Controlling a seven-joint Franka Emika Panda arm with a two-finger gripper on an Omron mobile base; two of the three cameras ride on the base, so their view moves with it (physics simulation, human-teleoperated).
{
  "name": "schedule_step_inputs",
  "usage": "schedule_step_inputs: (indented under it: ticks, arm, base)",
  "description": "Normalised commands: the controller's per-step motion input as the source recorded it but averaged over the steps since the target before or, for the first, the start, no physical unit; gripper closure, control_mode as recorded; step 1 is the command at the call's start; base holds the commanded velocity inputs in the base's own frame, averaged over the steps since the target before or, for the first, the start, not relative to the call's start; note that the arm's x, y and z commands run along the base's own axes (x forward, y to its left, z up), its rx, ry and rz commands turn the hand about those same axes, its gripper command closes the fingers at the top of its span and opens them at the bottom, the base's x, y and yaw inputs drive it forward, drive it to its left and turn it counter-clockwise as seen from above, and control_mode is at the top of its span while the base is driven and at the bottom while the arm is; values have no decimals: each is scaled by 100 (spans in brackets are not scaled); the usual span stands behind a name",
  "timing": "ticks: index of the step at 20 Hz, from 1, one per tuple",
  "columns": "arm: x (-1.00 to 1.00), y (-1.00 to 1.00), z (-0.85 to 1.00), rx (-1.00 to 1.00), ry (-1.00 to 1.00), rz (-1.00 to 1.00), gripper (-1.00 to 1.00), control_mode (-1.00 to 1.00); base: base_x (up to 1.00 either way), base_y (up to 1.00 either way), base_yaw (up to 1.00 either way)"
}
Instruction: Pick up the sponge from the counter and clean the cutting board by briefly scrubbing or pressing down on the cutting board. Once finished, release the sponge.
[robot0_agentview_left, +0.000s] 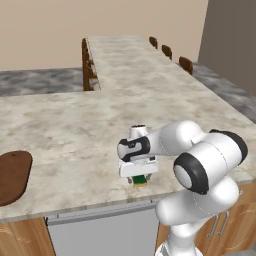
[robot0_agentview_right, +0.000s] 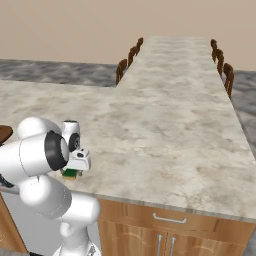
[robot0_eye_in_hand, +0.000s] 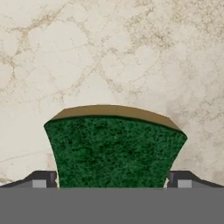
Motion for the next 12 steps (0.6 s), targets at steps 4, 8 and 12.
schedule_step_inputs:
  ticks: [4, 8, 12]
  arm:
    - [12, 0, 0, 0, 0, 0, -100, -100]
    - [6, 0, 0, 0, 0, 0, 100, -100]
    - [0, 0, 0, 0, 0, 0, 100, -100]
  base:
    - [0, 0, 0]
    - [0, 0, 0]
    - [0, 0, 0]
